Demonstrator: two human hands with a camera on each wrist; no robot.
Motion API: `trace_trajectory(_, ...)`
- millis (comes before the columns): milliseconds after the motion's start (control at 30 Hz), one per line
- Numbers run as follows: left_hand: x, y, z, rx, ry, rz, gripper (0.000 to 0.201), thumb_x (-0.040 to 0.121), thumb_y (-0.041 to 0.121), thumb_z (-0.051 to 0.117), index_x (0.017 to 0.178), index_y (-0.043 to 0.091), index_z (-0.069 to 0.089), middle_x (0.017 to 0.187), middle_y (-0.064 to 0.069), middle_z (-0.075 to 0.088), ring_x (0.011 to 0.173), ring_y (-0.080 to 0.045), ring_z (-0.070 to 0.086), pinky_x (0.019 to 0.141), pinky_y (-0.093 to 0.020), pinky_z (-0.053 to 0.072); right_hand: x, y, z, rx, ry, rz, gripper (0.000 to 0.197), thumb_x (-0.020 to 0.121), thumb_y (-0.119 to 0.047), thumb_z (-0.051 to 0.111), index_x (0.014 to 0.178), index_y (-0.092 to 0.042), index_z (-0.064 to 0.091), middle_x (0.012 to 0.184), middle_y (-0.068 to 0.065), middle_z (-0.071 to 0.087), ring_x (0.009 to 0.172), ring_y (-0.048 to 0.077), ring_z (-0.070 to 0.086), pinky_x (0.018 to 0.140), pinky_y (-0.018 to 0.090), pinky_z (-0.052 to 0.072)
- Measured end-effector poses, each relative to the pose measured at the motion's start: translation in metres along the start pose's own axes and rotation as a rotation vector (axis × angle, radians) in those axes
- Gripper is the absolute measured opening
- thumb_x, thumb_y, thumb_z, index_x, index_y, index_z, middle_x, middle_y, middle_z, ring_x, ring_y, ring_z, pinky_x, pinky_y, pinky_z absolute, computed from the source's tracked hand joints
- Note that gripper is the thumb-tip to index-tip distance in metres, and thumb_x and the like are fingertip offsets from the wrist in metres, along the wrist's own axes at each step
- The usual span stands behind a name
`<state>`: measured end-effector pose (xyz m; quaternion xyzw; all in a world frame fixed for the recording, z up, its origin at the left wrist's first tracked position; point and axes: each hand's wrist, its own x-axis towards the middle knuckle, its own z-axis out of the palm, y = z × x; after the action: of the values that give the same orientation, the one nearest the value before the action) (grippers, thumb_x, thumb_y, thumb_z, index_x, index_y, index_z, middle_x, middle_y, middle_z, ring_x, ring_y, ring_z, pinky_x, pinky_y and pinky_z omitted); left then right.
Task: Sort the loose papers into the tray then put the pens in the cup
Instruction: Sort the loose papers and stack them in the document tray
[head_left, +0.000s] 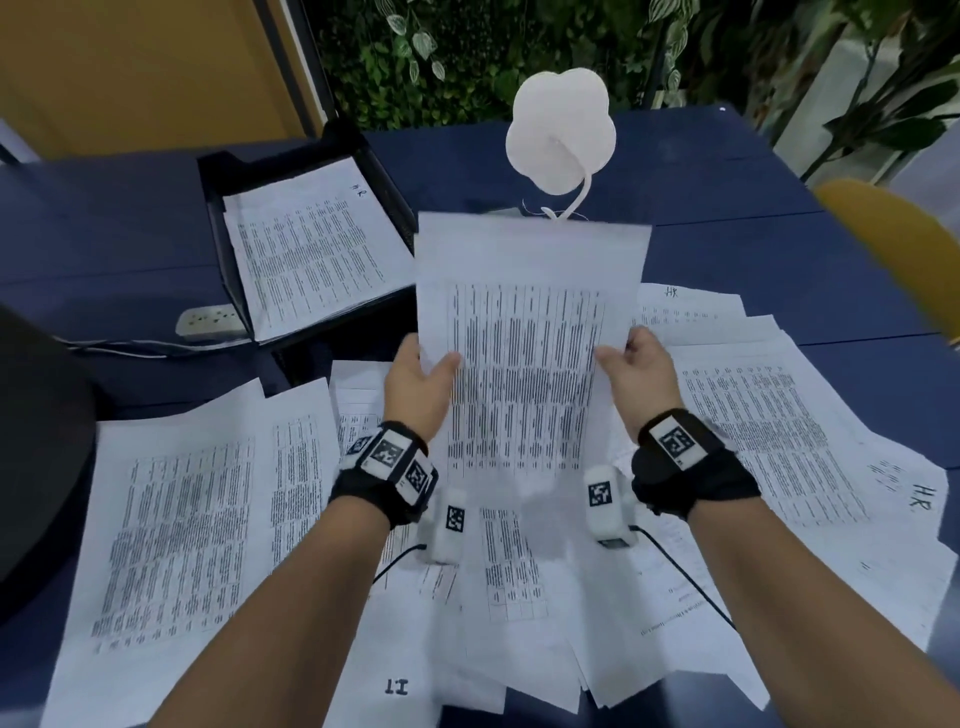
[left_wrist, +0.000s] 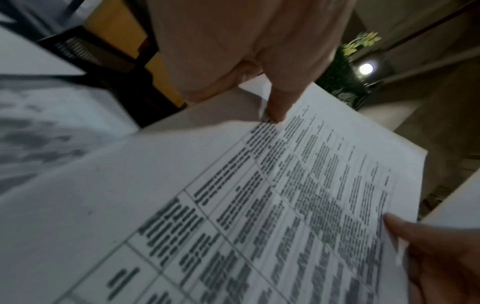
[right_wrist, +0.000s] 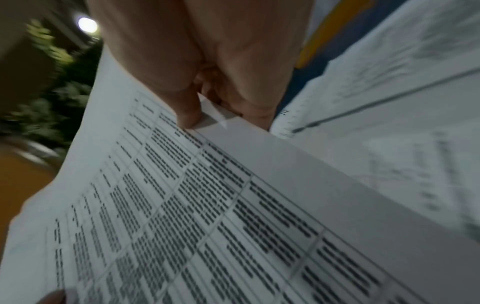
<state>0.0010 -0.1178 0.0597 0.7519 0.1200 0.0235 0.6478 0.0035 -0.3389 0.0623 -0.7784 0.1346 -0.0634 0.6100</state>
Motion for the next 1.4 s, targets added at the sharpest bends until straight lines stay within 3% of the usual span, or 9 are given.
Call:
trace_trajectory(100,0.003,0.02,0.001,-0.059,0.036,0.129,0.049,0.096,0.012,0.053,0.14,0.001,0.035,0.109,0.022,0.043,0.08,0.036,0.043,0.079,0.003,0.041,0.001,-0.029,0.007,0.09,0.044,-0.159,0.011,0.093,-0.007,0.054,0.092,-0.017,0.05,0.085,-0.007,0.061,0.072,-0.002,0.058,0.07,0.013,0.048)
trace_trajectory(167,-0.005,0.035,0.002,-0.07,0.014,0.195,0.051,0.098,0.01,0.049,0.143,-0.001,0.028,0.109,0.017,0.03,0.075,0.035,0.039,0.066,0.01,0.032,0.001,-0.041,0.009,0.123,0.057,-0.224,0.009,0.094,-0.006,0.052,0.101,-0.011,0.05,0.089,-0.006,0.062,0.075,-0.001,0.058,0.072,0.012,0.048)
trace_trajectory(300,0.0,0.024,0.001,-0.004,0.065,0.181,0.04,0.095,0.013,0.053,0.132,0.011,0.039,0.129,0.006,0.052,0.114,-0.002,0.052,0.099,-0.019,0.045,0.0,-0.033,0.014,0.083,0.02,-0.2,0.017,0.093,-0.004,0.05,0.106,-0.015,0.047,0.093,-0.004,0.061,0.081,0.007,0.057,0.076,0.018,0.047)
trace_trajectory(433,0.002,0.005,-0.001,-0.037,0.049,0.115,0.042,0.092,0.01,0.059,0.129,0.009,0.04,0.112,0.005,0.059,0.093,0.007,0.057,0.077,-0.009,0.047,0.001,-0.01,0.016,0.018,-0.045,-0.052,0.022,0.089,0.002,0.048,0.103,-0.015,0.044,0.099,0.013,0.06,0.085,0.018,0.055,0.078,0.031,0.046)
trace_trajectory(633,0.006,-0.007,-0.006,-0.079,0.014,-0.012,0.039,0.095,0.01,0.054,0.132,0.013,0.046,0.123,0.002,0.061,0.114,-0.013,0.057,0.1,-0.029,0.043,0.0,0.014,0.015,-0.296,-0.241,0.177,0.011,0.09,-0.002,0.044,0.095,-0.008,0.038,0.08,0.003,0.043,0.077,0.021,0.045,0.062,0.029,0.037)
trace_trajectory(767,0.011,-0.004,-0.021,-0.157,0.059,0.018,0.038,0.094,0.009,0.055,0.131,0.014,0.048,0.124,0.0,0.061,0.114,-0.012,0.058,0.099,-0.028,0.044,-0.005,0.019,0.018,-0.311,-0.308,0.254,0.031,0.095,-0.022,0.051,0.12,-0.005,0.044,0.115,0.002,0.05,0.116,0.027,0.047,0.104,0.044,0.04)
trace_trajectory(933,0.024,0.001,-0.047,-0.155,0.171,0.014,0.023,0.092,0.01,0.06,0.112,0.02,0.057,0.106,0.008,0.067,0.099,-0.008,0.063,0.093,-0.03,0.049,-0.007,0.009,0.036,-0.189,-0.328,0.277,0.025,0.098,-0.021,0.046,0.12,-0.008,0.047,0.11,0.013,0.049,0.078,0.033,0.059,0.054,0.034,0.052)
trace_trajectory(1167,0.038,0.014,-0.09,-0.124,0.389,0.006,0.049,0.091,0.012,0.061,0.131,0.021,0.034,0.109,0.003,0.059,0.088,-0.004,0.058,0.079,-0.023,0.045,-0.001,-0.011,0.084,-0.075,-0.312,0.187,0.022,0.093,0.002,0.047,0.108,-0.009,0.056,0.114,0.016,0.064,0.078,0.028,0.064,0.076,0.047,0.058)
trace_trajectory(1400,0.058,0.019,-0.146,0.361,0.177,0.096,0.052,0.09,0.013,0.061,0.138,0.017,0.042,0.14,-0.002,0.045,0.124,-0.02,0.047,0.106,-0.033,0.039,0.018,-0.044,0.14,0.092,-0.222,0.181,0.017,0.091,0.007,0.048,0.098,-0.003,0.059,0.098,0.011,0.062,0.055,0.018,0.056,0.047,0.02,0.054)
